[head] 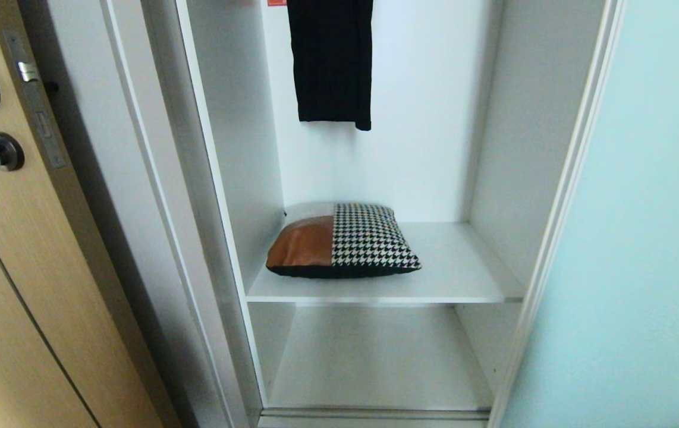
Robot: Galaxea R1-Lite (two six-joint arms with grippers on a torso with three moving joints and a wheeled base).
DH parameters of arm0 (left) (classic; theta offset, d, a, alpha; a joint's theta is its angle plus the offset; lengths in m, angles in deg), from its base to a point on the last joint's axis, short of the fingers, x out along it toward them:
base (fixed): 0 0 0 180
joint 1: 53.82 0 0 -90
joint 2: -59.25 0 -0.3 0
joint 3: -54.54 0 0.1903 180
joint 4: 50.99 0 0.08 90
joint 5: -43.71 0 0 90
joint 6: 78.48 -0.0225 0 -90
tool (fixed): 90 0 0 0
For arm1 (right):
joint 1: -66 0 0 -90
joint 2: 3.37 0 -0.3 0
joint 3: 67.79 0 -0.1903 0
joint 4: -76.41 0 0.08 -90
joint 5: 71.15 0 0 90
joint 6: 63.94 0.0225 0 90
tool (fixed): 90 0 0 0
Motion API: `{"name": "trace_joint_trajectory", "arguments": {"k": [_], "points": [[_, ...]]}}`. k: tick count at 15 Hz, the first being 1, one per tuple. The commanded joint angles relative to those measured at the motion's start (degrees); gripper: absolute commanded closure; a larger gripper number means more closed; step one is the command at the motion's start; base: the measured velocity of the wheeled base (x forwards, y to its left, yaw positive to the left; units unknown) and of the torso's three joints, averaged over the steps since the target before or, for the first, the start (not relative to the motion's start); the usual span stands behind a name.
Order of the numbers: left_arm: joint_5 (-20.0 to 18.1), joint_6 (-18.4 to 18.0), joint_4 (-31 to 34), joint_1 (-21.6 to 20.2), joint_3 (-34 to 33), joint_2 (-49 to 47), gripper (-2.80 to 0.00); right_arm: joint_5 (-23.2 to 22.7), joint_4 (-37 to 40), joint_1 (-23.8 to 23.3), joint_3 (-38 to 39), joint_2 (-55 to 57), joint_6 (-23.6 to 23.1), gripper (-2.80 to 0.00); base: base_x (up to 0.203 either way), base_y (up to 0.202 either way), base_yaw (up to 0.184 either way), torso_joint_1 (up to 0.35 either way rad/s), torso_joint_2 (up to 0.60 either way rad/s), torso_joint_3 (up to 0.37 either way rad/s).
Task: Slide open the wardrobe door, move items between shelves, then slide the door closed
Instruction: Place the pillow on the lower shelf
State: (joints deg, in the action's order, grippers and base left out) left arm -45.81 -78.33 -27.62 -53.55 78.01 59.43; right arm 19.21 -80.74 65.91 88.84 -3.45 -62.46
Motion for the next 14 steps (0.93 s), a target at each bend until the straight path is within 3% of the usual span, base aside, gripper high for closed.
{"name": "trace_joint_trajectory", "arguments": {"k": [1,14], "points": [[0.0,0.0,0.0,0.0,0.0,-0.2,0.0,0.0,0.0,0.0,0.0,0.1,0.0,0.0,0.0,0.0,0.0,0.0,0.0,0.0],[0.0,0.0,0.0,0.0,0.0,-0.1,0.0,0.0,0.0,0.0,0.0,0.1,0.0,0.0,0.0,0.0,0.0,0.0,0.0,0.0]]}}
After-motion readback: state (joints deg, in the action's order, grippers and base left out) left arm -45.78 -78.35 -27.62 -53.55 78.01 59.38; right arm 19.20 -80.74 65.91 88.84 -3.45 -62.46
